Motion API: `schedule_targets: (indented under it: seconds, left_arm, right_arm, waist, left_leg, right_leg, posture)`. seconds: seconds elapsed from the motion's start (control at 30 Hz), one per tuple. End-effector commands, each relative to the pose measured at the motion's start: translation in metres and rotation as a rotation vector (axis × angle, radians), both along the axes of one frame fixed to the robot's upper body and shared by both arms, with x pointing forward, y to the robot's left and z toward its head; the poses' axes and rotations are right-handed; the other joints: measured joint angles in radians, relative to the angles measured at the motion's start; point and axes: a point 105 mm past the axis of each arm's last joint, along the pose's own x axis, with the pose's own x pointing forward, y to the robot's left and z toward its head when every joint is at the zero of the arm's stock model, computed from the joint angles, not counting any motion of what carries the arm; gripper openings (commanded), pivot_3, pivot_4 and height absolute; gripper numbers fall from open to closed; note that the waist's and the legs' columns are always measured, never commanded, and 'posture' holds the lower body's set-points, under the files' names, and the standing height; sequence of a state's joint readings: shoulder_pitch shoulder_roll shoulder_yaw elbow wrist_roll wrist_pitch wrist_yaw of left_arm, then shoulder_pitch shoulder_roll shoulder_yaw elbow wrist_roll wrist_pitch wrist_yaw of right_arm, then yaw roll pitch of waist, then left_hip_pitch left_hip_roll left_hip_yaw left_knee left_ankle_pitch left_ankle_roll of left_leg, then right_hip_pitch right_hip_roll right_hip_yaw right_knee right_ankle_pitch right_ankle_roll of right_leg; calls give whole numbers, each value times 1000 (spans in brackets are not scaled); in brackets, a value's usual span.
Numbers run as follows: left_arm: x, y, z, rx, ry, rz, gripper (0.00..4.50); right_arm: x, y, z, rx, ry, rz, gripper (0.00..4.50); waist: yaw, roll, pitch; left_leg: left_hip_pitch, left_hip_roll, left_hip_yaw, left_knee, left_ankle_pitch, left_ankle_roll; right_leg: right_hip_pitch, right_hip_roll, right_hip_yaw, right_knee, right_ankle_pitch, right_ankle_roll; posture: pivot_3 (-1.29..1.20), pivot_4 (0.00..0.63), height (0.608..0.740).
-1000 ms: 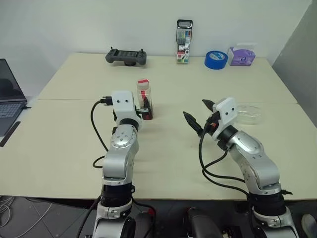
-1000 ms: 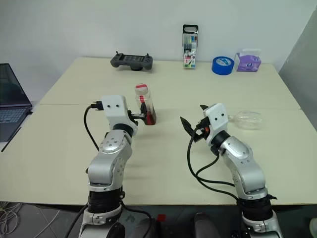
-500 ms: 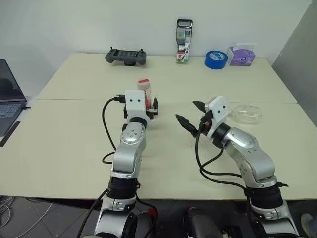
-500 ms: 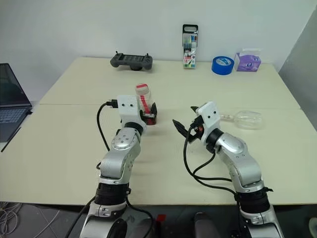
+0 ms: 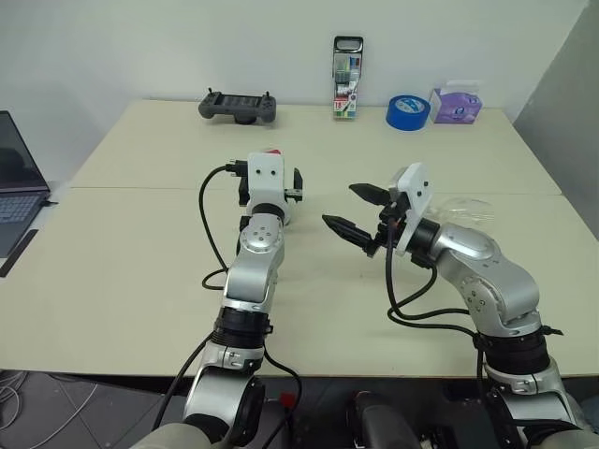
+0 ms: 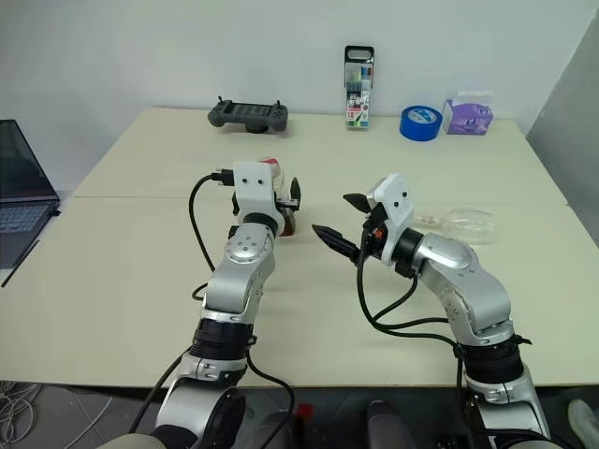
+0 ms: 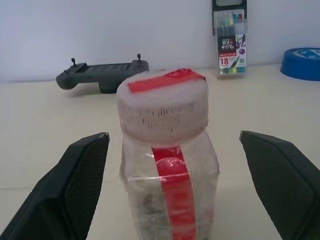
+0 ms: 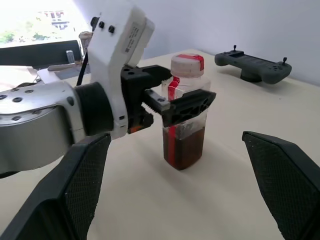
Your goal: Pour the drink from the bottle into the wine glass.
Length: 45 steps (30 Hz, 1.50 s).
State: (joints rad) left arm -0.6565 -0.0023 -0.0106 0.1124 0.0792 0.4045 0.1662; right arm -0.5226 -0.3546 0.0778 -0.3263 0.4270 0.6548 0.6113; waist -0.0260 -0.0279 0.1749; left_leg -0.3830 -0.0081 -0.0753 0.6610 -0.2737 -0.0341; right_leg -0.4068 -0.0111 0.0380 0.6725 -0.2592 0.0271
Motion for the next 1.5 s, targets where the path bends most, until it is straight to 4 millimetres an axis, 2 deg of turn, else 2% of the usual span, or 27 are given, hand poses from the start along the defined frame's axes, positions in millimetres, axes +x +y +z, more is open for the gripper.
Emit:
schedule_targets:
  seconds: [0.03,0.5,0.73,0.83,1.0,1.03,1.2,1.3,1.37,1.5]
  left_arm:
    - [3,0,17,1,-67,3,4448]
    - [12,-1,13,-29,-74,-8,4448]
    - [11,-2,8,-30,-84,-21,4448]
    - [10,1,4,-22,-81,-10,3849]
    - [10,5,2,4,-92,-3,2310]
    - [10,6,1,6,-89,-1,2133]
    - [10,13,-5,16,-74,15,2123]
    - [10,17,-10,20,-63,16,2123]
    - [9,13,-9,2,-65,-38,2123]
    - [0,-9,15,-92,-114,-306,2121]
  right_arm:
    - [-7,3,7,3,-27,37,4500]
    - [-8,-2,2,11,-1,-5,4500]
    - [-9,-3,-3,2,6,-15,4500]
    - [-9,-4,-3,4,9,-23,4500]
    - [-10,-4,-4,3,12,-22,4500]
    - [-10,-5,-4,2,12,-22,4500]
    - [-7,-7,2,1,-2,-30,4500]
    - [-4,-10,9,8,-21,-44,4500]
    - [-1,-12,18,17,-29,-57,4500]
    - [10,-23,64,55,-118,-136,4500]
  waist:
    - [0,0,0]
    - [0,0,0]
    - [0,0,0]
    - [0,0,0]
    - [0,0,0]
    - [0,0,0]
    - [-1,0,0]
    - [-3,0,0]
    - [-3,0,0]
    - [-2,1,1]
  left_leg:
    - [0,0,0,0,0,0]
    - [0,-1,0,0,0,0]
    - [0,-1,0,0,0,0]
    - [0,-1,0,0,0,0]
    - [0,-1,0,0,0,0]
    - [0,-1,0,0,0,0]
    - [0,-1,0,0,0,0]
    - [0,-1,0,0,0,0]
    - [0,-1,0,0,0,0]
    - [0,-1,0,0,0,0]
  right_leg:
    - [0,0,0,0,0,0]
    - [0,-3,0,0,0,0]
    - [0,-4,-1,0,0,0]
    - [0,-4,-1,0,0,0]
    - [0,-4,0,0,0,0]
    - [0,-4,-1,0,0,0]
    - [0,-4,-1,0,0,0]
    - [0,-4,0,0,0,0]
    - [0,-4,-1,1,0,0]
    - [-1,-4,-1,2,0,0]
  posture:
    - [0,150,740]
    - [0,150,740]
    - [0,150,740]
    - [0,150,740]
    - [0,150,740]
    - [0,150,740]
    - [0,150,740]
    - [0,150,740]
    - [0,150,740]
    - [0,150,740]
